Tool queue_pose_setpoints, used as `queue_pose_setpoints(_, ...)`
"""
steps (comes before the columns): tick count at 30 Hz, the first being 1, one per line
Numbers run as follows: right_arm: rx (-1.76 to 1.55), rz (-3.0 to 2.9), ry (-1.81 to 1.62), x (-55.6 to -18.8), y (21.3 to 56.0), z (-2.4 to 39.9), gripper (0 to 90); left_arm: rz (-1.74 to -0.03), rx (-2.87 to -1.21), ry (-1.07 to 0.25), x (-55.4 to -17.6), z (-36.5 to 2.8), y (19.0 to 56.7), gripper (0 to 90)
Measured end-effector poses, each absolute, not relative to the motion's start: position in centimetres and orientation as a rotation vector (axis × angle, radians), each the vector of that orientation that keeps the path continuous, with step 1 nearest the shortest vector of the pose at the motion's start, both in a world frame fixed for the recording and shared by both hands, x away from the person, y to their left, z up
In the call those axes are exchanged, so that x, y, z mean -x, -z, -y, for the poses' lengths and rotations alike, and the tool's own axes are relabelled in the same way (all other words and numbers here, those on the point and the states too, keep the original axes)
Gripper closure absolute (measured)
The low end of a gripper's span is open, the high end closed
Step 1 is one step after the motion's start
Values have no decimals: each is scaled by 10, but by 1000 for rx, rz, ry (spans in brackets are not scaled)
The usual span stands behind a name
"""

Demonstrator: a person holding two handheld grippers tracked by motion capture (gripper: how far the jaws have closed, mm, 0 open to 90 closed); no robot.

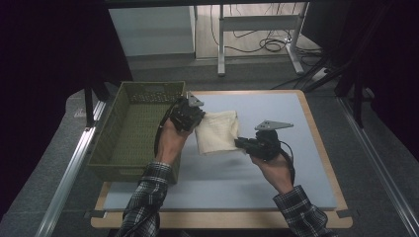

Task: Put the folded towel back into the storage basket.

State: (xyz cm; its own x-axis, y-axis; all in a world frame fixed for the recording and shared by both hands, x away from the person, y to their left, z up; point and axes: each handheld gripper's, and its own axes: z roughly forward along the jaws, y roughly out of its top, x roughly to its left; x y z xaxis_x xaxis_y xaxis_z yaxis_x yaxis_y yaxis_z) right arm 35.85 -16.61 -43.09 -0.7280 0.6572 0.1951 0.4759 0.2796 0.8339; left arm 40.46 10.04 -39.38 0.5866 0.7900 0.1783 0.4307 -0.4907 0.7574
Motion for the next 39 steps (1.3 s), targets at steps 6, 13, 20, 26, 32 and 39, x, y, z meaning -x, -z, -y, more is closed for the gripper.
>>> queue_pose_setpoints(6, -1049, -2363, -1469, -364, 425, 151, 833, -979, -2143, -720, -406, -113, 386, 842)
queue_pose_setpoints(13, -1031, -2379, -1500, -369, 421, 132, 833, -1012, -2137, -744, -406, -132, 380, 842)
queue_pose_setpoints(20, -1018, -2390, -1532, -374, 416, 111, 833, -1042, -2128, -785, -404, -153, 373, 843)
queue_pose_setpoints(26, -983, -2406, -1547, -376, 413, 85, 832, -1069, -2120, -823, -402, -174, 366, 843)
queue_pose_setpoints(32, -952, -2429, -1567, -378, 414, 56, 832, -1119, -2105, -850, -397, -198, 363, 843)
queue_pose_setpoints(39, -926, -2451, -1580, -379, 415, 22, 832, -1178, -2078, -873, -392, -227, 363, 843)
